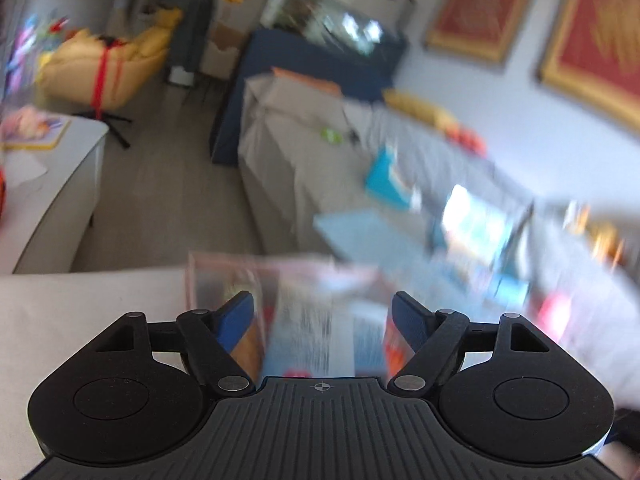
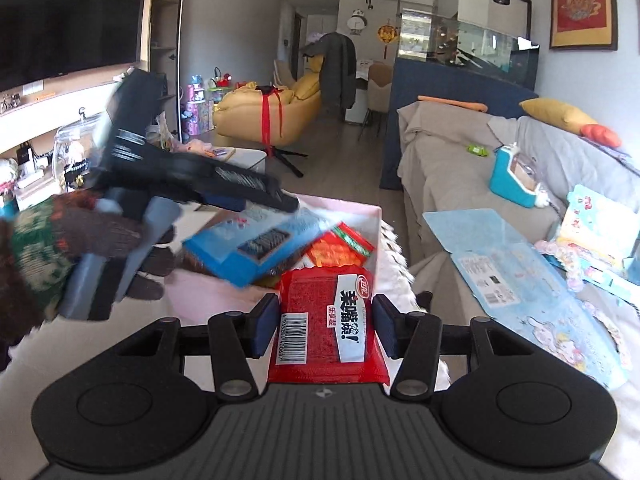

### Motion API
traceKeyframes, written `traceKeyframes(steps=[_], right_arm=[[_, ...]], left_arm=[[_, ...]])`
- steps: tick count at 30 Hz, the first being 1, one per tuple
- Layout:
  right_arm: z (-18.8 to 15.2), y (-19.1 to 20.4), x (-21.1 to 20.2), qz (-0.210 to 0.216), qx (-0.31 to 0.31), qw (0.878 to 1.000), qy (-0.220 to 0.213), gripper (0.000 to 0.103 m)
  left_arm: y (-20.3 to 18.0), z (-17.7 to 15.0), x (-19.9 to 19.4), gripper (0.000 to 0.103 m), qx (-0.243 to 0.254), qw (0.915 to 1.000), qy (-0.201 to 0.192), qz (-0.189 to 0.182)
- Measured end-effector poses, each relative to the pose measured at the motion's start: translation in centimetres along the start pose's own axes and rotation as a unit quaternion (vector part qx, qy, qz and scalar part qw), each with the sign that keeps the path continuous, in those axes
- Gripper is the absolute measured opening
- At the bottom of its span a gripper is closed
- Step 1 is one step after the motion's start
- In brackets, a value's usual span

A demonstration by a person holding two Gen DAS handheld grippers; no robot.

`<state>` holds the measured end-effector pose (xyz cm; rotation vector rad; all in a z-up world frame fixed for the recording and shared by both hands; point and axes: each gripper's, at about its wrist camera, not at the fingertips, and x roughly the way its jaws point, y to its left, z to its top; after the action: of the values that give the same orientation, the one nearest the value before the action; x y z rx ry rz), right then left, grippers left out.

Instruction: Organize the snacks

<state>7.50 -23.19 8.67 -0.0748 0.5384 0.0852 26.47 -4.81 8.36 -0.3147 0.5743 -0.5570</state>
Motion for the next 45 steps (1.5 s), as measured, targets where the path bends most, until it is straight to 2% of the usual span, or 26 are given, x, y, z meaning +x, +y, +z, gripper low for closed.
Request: traceKeyframes(steps=[2, 5, 6, 8, 10, 14, 18, 21, 23, 27, 28, 32, 34, 36, 39, 45], right_arm=[[1.8, 0.0, 1.6, 0.009, 0.016, 1.0, -0.007, 0.051], [5.3, -0.3, 4.8, 0.034, 0.04, 0.998, -0.039, 0.06], [6.3, -0.5, 6.2, 0.036, 0.043, 0.998, -0.032, 0.062], [8.1, -0.8, 8.8, 0.046, 0.051, 0.998, 0.009, 0.062], [8.5, -1.3, 9.6, 0.049, 0.07, 0.996, 0.03, 0.062], [5.5, -1.1, 6.9, 0.05, 0.075, 0.996, 0.026, 0.062], [0.0, 1.3, 3.7, 0.012, 0.038, 0.998, 0.041, 0.062], [-4.0, 2.9, 2.1, 0.008, 0.031, 0.998, 0.062, 0.062], [-6.0, 3.6, 1.5, 0.004, 0.034, 0.996, 0.076, 0.062], [-8.4, 4.0, 2.1, 0.001, 0.062, 0.993, 0.105, 0.063], [-8.7, 3.9, 2.2, 0.001, 0.066, 0.992, 0.103, 0.065], [-9.5, 4.1, 2.3, -0.011, 0.049, 0.994, 0.094, 0.071], [-9.7, 4.1, 2.5, -0.026, 0.043, 0.995, 0.089, 0.085], [-9.9, 3.4, 2.6, -0.033, 0.053, 0.994, 0.09, 0.091], [-10.2, 2.8, 2.7, -0.034, 0.062, 0.995, 0.068, 0.092], [-10.0, 2.8, 3.0, -0.04, 0.062, 0.995, 0.069, 0.096]], left_arm=[[0.9, 1.4, -1.7, 0.081, -0.017, 0.9995, -0.026, -0.005], [1.2, 2.6, -4.3, 0.081, 0.005, 0.9986, -0.045, 0.026], [1.1, 2.3, -5.2, 0.081, 0.014, 0.9985, -0.042, 0.031], [1.2, 0.8, -7.1, 0.081, 0.029, 0.9988, -0.025, 0.031], [0.9, -2.0, -9.4, 0.081, 0.046, 0.9983, -0.005, 0.036], [0.0, -9.1, -12.2, 0.081, 0.086, 0.9925, 0.048, 0.073], [-0.1, -15.0, -14.1, 0.081, 0.073, 0.9843, 0.079, 0.14], [-0.2, -17.6, -14.7, 0.081, 0.049, 0.9789, 0.082, 0.181], [-1.1, -18.4, -14.7, 0.081, 0.067, 0.9745, 0.061, 0.205], [-2.7, -19.3, -13.5, 0.082, 0.094, 0.9601, 0.06, 0.257], [-3.1, -19.7, -13.3, 0.081, 0.104, 0.9579, 0.055, 0.262], [-3.9, -19.8, -12.7, 0.082, 0.101, 0.9617, 0.05, 0.25], [-4.2, -19.9, -12.2, 0.082, 0.106, 0.9614, 0.049, 0.249], [-4.1, -19.8, -12.1, 0.082, 0.105, 0.962, 0.049, 0.247], [-4.0, -19.9, -12.2, 0.082, 0.102, 0.9631, 0.048, 0.244], [-4.1, -19.9, -12.1, 0.084, 0.103, 0.9624, 0.048, 0.247]])
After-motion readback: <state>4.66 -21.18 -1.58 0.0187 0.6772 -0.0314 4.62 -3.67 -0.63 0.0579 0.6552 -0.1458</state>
